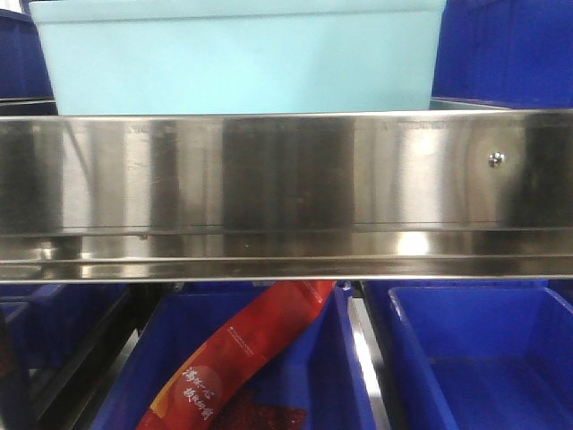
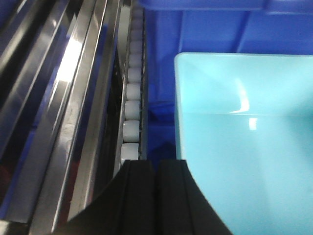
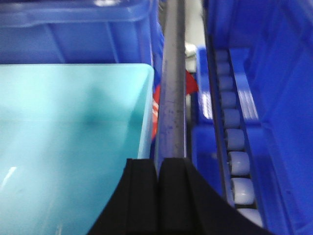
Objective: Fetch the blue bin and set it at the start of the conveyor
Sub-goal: 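Close both grippers on the opposite walls of the light-teal bin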
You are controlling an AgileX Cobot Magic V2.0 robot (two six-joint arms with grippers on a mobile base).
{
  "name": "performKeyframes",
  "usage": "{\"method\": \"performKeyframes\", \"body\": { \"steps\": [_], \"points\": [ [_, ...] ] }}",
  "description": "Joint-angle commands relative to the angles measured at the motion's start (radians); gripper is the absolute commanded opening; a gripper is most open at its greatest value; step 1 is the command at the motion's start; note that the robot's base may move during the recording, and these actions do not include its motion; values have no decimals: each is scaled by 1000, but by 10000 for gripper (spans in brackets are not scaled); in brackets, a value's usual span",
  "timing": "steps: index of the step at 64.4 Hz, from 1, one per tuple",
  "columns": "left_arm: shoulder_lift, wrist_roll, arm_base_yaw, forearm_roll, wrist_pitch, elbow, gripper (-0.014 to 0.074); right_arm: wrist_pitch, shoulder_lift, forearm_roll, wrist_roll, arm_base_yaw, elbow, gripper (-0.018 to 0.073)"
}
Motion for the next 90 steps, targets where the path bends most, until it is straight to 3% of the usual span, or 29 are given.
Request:
{"method": "performKeyframes", "body": {
  "steps": [1, 25, 31, 36, 42, 48, 53, 90],
  "points": [
    [38, -39, -6, 7, 33, -39, -111, 57, 64, -6, 18, 7, -84, -140],
    [178, -44, -6, -6, 219, -248, -111, 140, 175, 43, -17, 7, -185, -137],
    [187, -44, -6, -6, 234, -252, -103, 146, 179, 43, -17, 7, -185, -30],
    [191, -44, -6, -9, 243, -252, -34, 149, 179, 43, -17, 7, -185, 106],
    [191, -44, -6, -11, 238, -252, 144, 142, 184, 43, -17, 7, -185, 223],
    [195, -44, -6, -11, 232, -252, 340, 136, 194, 43, -17, 7, -185, 248],
    [206, -44, -6, -11, 235, -252, 431, 134, 207, 43, -17, 7, -185, 247],
    [284, -44, -6, -11, 269, -249, 388, 147, 273, 45, -17, -5, -187, 246]
  ]
}}
